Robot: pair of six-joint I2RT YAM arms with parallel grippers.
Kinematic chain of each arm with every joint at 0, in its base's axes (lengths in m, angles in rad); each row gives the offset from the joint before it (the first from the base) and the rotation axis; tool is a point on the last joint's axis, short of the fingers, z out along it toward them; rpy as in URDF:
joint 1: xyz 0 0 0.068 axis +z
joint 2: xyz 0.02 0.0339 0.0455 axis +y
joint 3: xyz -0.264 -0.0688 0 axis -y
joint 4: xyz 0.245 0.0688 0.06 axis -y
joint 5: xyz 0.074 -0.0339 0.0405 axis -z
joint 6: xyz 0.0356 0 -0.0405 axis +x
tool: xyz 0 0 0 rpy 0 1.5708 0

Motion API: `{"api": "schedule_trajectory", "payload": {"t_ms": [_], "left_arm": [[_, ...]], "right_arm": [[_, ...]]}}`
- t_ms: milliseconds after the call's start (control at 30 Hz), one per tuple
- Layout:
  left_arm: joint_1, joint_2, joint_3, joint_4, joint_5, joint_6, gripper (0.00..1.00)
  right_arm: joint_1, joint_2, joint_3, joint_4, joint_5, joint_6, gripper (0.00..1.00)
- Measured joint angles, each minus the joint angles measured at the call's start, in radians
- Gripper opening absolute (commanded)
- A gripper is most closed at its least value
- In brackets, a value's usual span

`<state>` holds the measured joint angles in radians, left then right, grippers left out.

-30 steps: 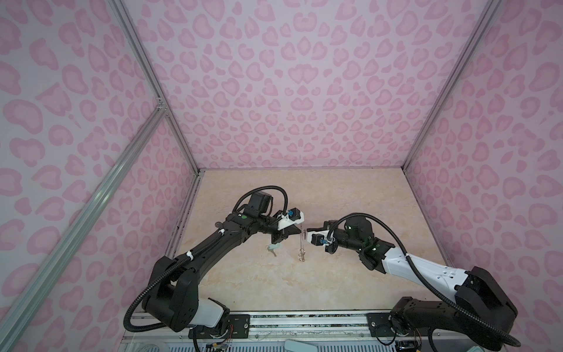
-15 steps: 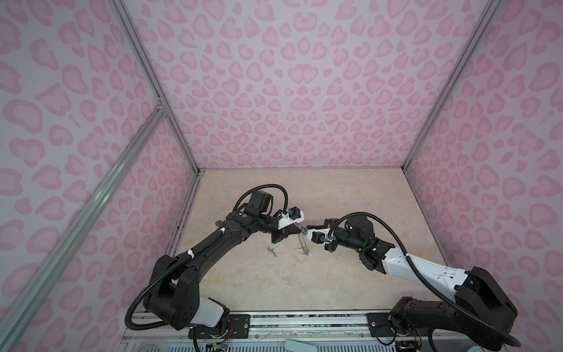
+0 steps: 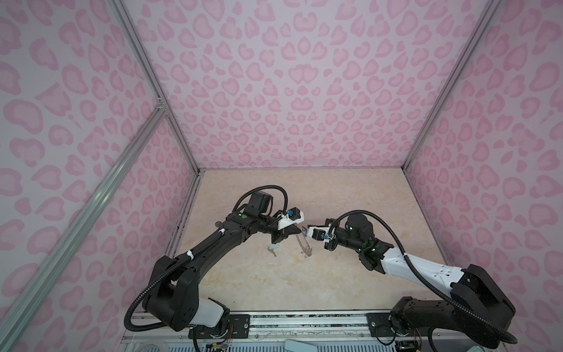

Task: Attach keys to a key ring
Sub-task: Insert the key into the keyring.

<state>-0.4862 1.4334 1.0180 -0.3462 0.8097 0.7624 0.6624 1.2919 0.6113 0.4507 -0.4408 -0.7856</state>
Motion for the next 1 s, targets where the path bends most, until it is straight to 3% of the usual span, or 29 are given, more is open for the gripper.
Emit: {"api": "schedule_trajectory", "payload": {"t_ms": [533,767,1000], "left_arm": [[0.001,-0.022,-0.015,0.032,-0.002,-0.023,0.03],[0.002,-0.031,-0.015,0.034,-0.002,-0.021,0.03],[0.002,-0.031,-0.015,0.032,-0.001,-0.010,0.03]], "right_arm": [[0.012,0.007,-0.021,0.023,0.057,0.025,0.01],[-0.007,-0.036,-0.031,0.021,0.053,0.034,0.20],[0.014,-0.042,0.048,-0.096,0.000,-0.017,0.26]]}}
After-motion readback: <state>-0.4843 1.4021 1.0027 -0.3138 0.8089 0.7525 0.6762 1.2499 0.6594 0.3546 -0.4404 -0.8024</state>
